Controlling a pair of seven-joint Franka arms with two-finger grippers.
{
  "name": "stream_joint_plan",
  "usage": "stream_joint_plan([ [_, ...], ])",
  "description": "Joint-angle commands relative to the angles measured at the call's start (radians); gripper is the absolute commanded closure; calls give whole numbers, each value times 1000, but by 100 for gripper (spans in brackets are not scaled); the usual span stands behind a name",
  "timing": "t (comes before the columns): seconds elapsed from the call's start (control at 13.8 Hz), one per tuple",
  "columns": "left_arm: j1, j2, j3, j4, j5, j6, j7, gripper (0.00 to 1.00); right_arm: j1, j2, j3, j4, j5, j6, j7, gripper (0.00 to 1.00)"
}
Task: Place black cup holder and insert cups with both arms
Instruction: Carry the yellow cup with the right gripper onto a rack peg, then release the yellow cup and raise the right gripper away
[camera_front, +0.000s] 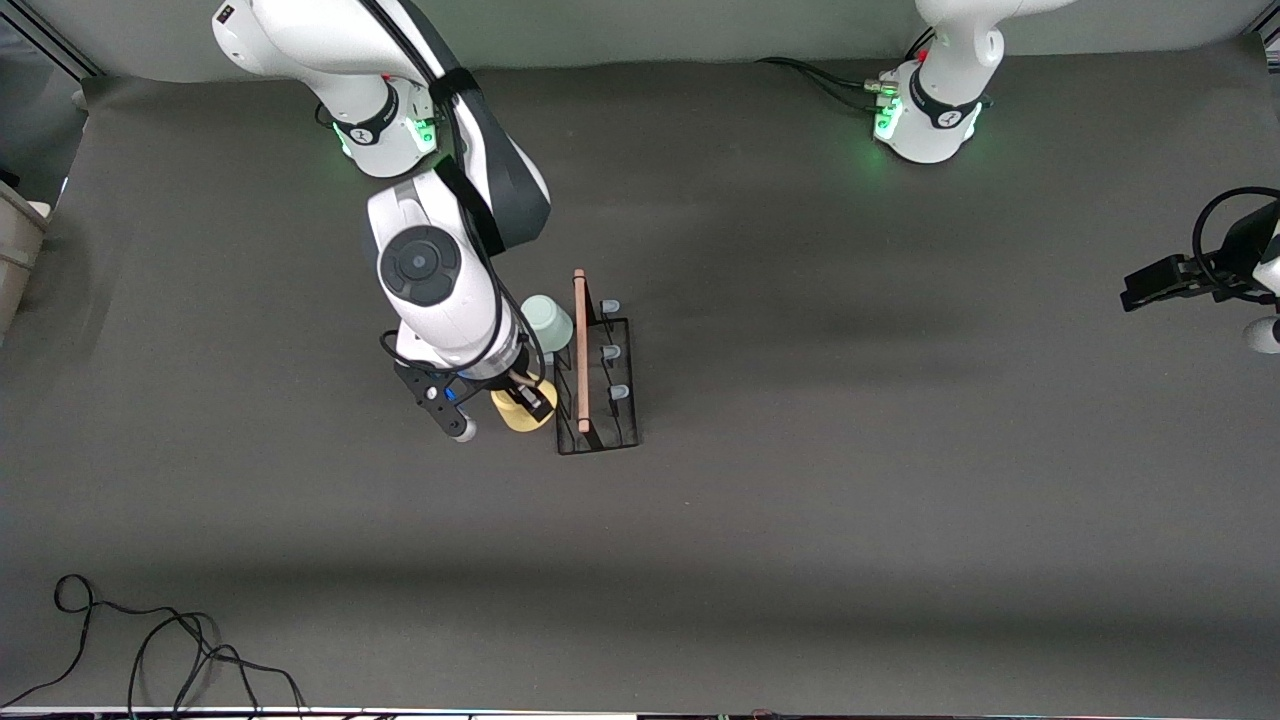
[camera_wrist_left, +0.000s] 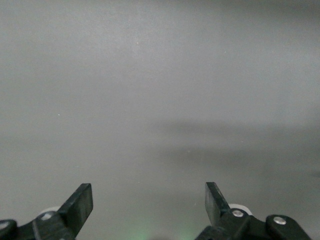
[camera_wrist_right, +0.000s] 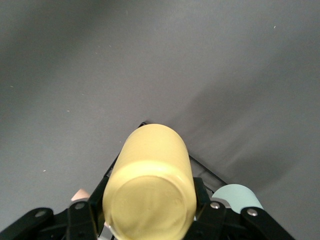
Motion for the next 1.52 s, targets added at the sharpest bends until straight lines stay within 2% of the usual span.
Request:
stream_joint_plan([
  [0.0,5,-4,-5,-1,3,3,17,0,25,18,-6,-27,30,59,22,100],
  [0.43,21,-2,-5,0,2,12,44,0,31,104,-4,-27,62,141,22,100],
  [0.51,22,-1,-5,0,0,13,44,0,36,109,-6,-23,63,139,23,53],
  [0.58,22,-1,-5,0,0,13,44,0,31,104,-6,-13,65,132,17,1],
  [0.72,25,-1,-3,0,-1,15,44,0,22,80,-16,29,64,65,10,0],
  [1.08,48,-1,-5,-3,-1,7,72,0,8,17,-58,290,45,-311,-30,0],
  [1.23,48,-1,-5,-5,-1,7,71,0,8,-73,-64,293,41,-422,-149,0],
  [1.3,47,-1,-5,-5,-1,7,71,0,10,-116,-90,292,28,-474,-217,0],
  [1.44,47,-1,-5,-3,-1,9,71,0,11,-204,-102,257,-27,-529,-359,0],
])
